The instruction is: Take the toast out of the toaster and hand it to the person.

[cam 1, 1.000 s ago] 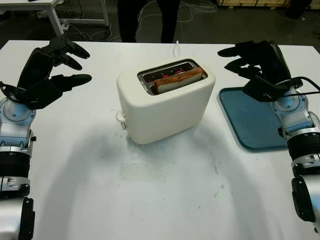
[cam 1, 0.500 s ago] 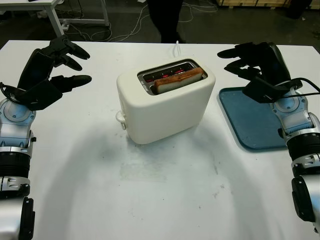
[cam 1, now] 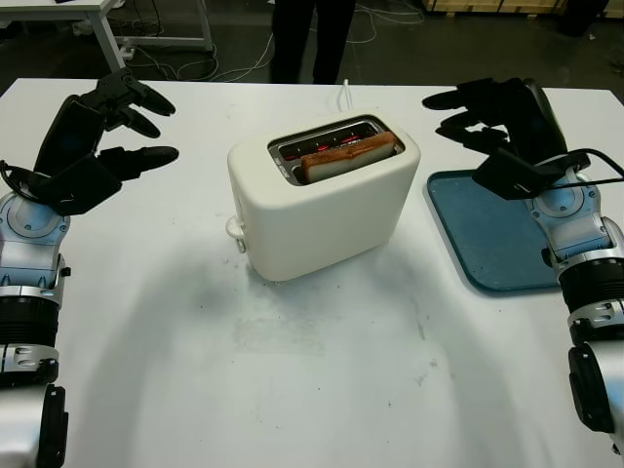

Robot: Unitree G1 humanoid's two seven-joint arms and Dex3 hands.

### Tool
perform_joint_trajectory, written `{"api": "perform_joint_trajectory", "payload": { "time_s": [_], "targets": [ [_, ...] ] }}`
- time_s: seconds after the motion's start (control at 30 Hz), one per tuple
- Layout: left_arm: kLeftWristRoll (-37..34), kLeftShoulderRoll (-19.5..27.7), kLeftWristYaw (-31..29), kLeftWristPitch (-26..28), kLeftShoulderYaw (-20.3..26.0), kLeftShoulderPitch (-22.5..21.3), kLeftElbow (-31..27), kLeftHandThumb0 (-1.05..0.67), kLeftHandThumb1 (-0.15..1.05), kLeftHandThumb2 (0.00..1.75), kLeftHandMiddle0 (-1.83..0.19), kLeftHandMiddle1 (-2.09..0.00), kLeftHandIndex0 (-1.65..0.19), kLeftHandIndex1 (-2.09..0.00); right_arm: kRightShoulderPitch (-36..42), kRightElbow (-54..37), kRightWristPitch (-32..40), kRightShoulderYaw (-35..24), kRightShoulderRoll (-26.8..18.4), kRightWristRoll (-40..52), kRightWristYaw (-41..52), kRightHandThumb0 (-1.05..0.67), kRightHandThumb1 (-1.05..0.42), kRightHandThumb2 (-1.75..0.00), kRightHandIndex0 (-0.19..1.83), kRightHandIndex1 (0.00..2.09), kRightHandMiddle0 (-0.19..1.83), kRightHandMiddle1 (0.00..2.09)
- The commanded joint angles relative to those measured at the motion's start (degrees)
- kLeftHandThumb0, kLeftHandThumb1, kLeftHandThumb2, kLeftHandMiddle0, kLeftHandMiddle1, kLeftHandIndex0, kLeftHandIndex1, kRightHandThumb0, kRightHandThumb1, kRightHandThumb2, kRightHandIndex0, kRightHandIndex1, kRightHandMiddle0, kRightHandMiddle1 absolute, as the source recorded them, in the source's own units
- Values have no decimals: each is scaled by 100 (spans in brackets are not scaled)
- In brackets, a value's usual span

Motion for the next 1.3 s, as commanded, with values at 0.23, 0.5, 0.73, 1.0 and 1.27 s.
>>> {"api": "perform_joint_trajectory", "payload": {
  "time_s": [0.23, 0.5, 0.73, 1.0, 1.27],
  "targets": [
    [1, 41, 37, -95, 73, 139, -68, -97, 92, 6, -35, -133, -30, -122, 131, -197, -40, -57, -47, 48, -17, 4, -81, 0, 124, 4, 106, 1],
    [-18, 30, 10, -5, 68, 146, -140, -95, 92, 4, -35, -133, -30, -122, 164, -270, -12, -73, -35, 57, -25, 6, -80, 0, 124, 3, 107, 1],
    [-24, 9, 20, -33, 67, 140, -97, -94, 92, 3, -35, -133, -30, -122, 171, -351, 99, -67, -21, 65, 29, 6, -81, 0, 123, 3, 106, 0],
    [46, 33, 35, 30, 38, 145, -156, -95, 92, 4, -35, -133, -30, -122, 201, -434, 155, -71, -16, 65, 33, 8, -81, 0, 123, 2, 106, 0],
    [93, 36, 60, 34, 35, 147, -176, -95, 92, 4, -35, -132, -30, -122, 215, -520, 240, -91, -4, 110, 84, 7, -80, 0, 123, 2, 106, 0]
  ]
}}
